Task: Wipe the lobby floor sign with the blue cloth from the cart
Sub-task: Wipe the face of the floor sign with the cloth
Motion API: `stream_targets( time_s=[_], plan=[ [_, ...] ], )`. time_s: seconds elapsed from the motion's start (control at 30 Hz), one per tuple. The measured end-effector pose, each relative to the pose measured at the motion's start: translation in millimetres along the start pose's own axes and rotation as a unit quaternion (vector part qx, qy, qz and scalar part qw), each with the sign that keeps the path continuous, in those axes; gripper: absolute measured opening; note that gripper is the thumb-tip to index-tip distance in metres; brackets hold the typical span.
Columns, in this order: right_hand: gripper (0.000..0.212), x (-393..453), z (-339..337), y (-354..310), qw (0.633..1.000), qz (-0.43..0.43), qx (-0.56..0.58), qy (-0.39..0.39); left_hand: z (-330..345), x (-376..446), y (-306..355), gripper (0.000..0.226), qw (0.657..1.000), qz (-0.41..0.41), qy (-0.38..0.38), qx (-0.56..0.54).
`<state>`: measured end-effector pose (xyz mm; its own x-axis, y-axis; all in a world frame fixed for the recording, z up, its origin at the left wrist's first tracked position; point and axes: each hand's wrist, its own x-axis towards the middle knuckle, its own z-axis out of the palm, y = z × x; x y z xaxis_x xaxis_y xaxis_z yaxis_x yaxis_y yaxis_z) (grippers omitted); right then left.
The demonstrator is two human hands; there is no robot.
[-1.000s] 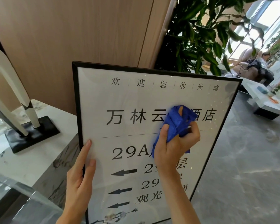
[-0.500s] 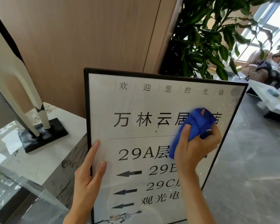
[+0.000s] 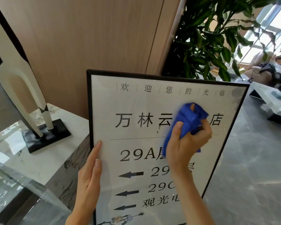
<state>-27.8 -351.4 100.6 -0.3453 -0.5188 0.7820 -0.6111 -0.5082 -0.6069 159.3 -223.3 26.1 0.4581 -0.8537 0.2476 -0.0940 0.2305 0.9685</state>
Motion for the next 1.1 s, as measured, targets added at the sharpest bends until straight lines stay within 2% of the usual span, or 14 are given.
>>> stream_targets(
  time_s=[0.2, 0.27, 0.37, 0.47, 0.57, 0.63, 0.67, 0.7, 0.77, 0.8, 0.87, 0.97, 1.03, 1.1],
  plan=[
    [0.039, -33.3, 24.8, -34.0, 0.986, -0.140, 0.004, -0.093, -4.9, 1.3, 0.2, 0.038, 1.000, -0.021, -0.011, 0.002],
    [0.034, -45.8, 27.7, -39.5, 0.980, -0.137, 0.024, -0.139, -7.4, 2.5, 2.0, 0.038, 0.999, -0.032, -0.022, -0.006],
    [0.049, -71.4, 16.1, -41.5, 0.966, -0.130, -0.009, -0.221, -10.8, 1.6, 2.2, 0.043, 0.998, -0.043, -0.036, -0.025],
    [0.048, -102.7, 0.7, -16.6, 0.915, -0.298, -0.108, -0.250, -11.1, 0.3, 2.8, 0.043, 0.998, -0.042, -0.045, -0.033],
    [0.049, -107.8, -3.9, -1.6, 0.895, -0.335, -0.158, -0.249, -9.8, 1.3, 4.8, 0.044, 0.997, -0.040, -0.049, -0.042],
    [0.043, -103.5, -5.0, -1.5, 0.914, -0.275, -0.133, -0.266, -9.3, 2.0, 5.0, 0.040, 0.997, -0.041, -0.048, -0.045],
    [0.031, -96.3, -6.4, -2.4, 0.940, -0.196, -0.083, -0.268, -9.3, 1.8, 5.1, 0.039, 0.997, -0.043, -0.045, -0.047],
    [0.015, -87.7, -6.5, -2.6, 0.959, -0.106, 0.002, -0.262, -9.0, 1.5, 5.2, 0.039, 0.997, -0.043, -0.043, -0.049],
    [0.022, -65.2, -6.7, -0.4, 0.964, 0.035, 0.169, -0.202, -8.9, 0.9, 5.0, 0.040, 0.997, -0.042, -0.043, -0.049],
    [0.030, -52.7, -9.8, 4.8, 0.968, 0.039, 0.190, -0.162, -8.9, 0.7, 5.3, 0.040, 0.997, -0.042, -0.045, -0.048],
    [0.052, -29.4, -16.3, 14.2, 0.986, 0.002, 0.140, -0.090, -8.7, 0.8, 6.7, 0.039, 0.997, -0.040, -0.048, -0.047],
    [0.036, -5.3, -27.2, 35.8, 0.999, 0.013, 0.028, -0.020, -7.8, 1.3, 7.7, 0.039, 0.997, -0.041, -0.046, -0.045],
    [0.035, 12.4, -35.0, 51.2, 0.998, 0.054, 0.011, 0.009, -8.3, 0.9, 7.4, 0.039, 0.997, -0.042, -0.048, -0.046],
    [0.034, 32.4, -41.9, 58.8, 0.998, 0.045, 0.012, 0.033, -9.3, 0.6, 6.7, 0.039, 0.997, -0.041, -0.049, -0.044]
  ],
)
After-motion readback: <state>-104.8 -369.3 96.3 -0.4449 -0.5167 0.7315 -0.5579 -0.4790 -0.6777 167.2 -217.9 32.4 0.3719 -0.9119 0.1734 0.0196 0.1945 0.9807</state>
